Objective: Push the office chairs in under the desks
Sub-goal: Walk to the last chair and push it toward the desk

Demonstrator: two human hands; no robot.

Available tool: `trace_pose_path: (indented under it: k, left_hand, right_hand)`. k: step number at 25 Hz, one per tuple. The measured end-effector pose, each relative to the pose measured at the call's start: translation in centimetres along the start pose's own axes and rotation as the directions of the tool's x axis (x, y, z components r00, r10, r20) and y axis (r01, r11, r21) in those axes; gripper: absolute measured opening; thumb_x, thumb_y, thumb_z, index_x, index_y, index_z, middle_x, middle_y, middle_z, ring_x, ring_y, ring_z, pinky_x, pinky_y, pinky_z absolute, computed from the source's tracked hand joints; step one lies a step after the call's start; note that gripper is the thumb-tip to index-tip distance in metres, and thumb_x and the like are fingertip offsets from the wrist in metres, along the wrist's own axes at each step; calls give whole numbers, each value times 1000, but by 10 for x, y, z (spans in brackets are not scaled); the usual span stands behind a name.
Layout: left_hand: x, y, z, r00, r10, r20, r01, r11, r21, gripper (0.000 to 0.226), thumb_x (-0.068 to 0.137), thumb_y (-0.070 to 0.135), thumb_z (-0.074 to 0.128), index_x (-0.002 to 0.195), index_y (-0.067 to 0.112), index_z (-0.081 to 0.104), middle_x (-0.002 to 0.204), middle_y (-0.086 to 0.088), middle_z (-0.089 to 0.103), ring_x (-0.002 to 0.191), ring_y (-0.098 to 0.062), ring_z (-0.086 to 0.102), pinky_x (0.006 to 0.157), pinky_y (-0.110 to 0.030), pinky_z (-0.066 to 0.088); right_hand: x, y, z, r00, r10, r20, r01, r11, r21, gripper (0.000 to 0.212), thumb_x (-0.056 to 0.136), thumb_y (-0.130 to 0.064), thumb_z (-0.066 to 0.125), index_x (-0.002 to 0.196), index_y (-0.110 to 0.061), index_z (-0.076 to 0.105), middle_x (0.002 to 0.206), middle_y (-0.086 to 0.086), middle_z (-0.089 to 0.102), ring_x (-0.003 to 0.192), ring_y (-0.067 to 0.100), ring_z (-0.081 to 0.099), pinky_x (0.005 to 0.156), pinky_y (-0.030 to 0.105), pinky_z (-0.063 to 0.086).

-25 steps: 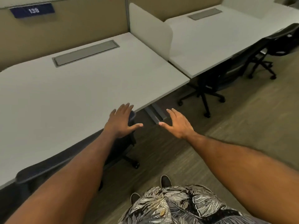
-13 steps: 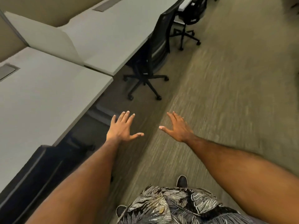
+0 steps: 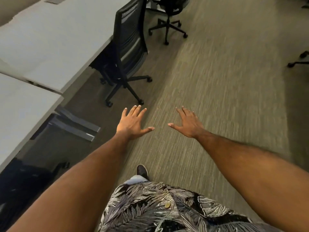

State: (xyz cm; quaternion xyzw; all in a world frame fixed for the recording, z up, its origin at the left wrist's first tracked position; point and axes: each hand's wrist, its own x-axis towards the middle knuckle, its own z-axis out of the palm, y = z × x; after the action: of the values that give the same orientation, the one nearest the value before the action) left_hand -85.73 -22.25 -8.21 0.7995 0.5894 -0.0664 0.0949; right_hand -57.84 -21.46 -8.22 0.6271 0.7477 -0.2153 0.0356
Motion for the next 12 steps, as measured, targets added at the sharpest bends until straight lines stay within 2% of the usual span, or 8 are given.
trace_pose_path:
  k: [4,9,12]
  left_hand:
    - [80,-10,-18,1000,-14,-11,15,1000,17,115,76,93,10,165,20,12,172,-9,11,159,-25,3,126,-56,0]
    - [192,-39,-46,999,-49,-8,49,998,28,108,83,90,19,165,19,12,172,-10,10,159,-25,3,125,-56,1]
    - [246,-58,-80,999,-48,-22,49,998,35,112,79,92,18,165,19,13,172,-9,11,159,-25,4,125,-56,2]
  right_hand:
    - [74,19,-26,999,2,-53,-3,1000,-17,101,88,-81,41,164,-21,10,170,12,13,155,30,17,125,48,12]
    - [186,30,-88,994,-60,-96,52,995,-83,103,86,-84,38,163,-23,10,169,12,14,155,29,15,125,49,11]
    - [245,31,-135,987,-92,-130,79,991,-104,101,87,-82,41,163,-22,12,169,13,15,155,29,15,126,50,12]
